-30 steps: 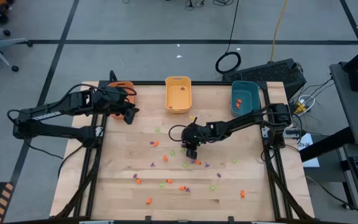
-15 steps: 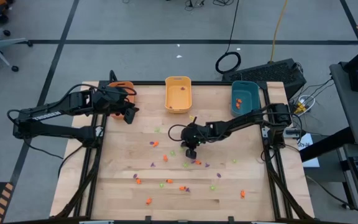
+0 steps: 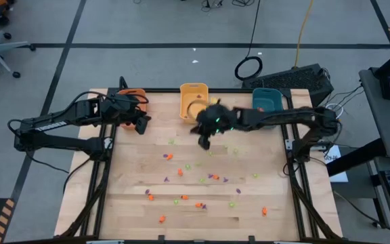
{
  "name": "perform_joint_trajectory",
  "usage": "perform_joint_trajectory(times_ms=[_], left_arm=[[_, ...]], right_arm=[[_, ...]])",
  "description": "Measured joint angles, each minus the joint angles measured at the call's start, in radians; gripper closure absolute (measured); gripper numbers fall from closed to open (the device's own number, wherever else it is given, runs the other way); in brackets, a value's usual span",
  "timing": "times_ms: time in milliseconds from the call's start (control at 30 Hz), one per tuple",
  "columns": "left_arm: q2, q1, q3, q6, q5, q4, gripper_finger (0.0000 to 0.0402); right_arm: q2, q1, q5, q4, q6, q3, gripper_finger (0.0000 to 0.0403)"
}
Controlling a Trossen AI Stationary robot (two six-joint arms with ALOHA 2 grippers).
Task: Sort Halloween decoration
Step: Put the purple witch hat toy into the yellow bin
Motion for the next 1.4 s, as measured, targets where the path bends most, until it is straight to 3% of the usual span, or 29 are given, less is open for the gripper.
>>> perform_joint_trajectory(times_ms=[233, 400, 500, 633, 767, 967, 1167, 1400], left_arm=[[0.001, 0.001, 0.000, -0.001, -0.022, 0.002, 0.0243], [0.001, 0.001, 0.000, -0.008, -0.020, 0.003, 0.0243], [0.001, 0.001, 0.000, -0.001, 0.053, 0.027, 0.0243], [0.001, -0.002, 0.000, 0.025, 0.186, 0.116, 0.0243], [0.001, -0.018, 0.000, 0.082, 0.224, 0.260, 0.0247], [0.001, -0.044, 0.000, 0.230, 0.228, 0.466, 0.0306], [0.001, -0.046, 0.000, 0.221, 0.229, 0.532, 0.0387], [0.001, -0.046, 0.000, 0.173, 0.235, 0.533, 0.0392]], right_arm=[[-0.211, -0.075, -0.031, -0.023, 0.058, 0.012, 0.0403], [-0.318, -0.111, -0.158, -0.057, 0.094, 0.012, 0.0403], [-0.358, -0.115, -0.225, -0.087, 0.110, 0.012, 0.0403], [-0.395, -0.115, -0.238, -0.090, 0.087, 0.011, 0.0403], [-0.439, -0.132, -0.258, -0.072, 0.069, 0.011, 0.0403], [-0.514, -0.159, -0.264, -0.071, 0.027, 0.011, 0.0403], [-0.553, -0.176, -0.285, -0.069, 0.032, 0.011, 0.0403], [-0.571, -0.175, -0.286, -0.067, 0.032, 0.011, 0.0403]])
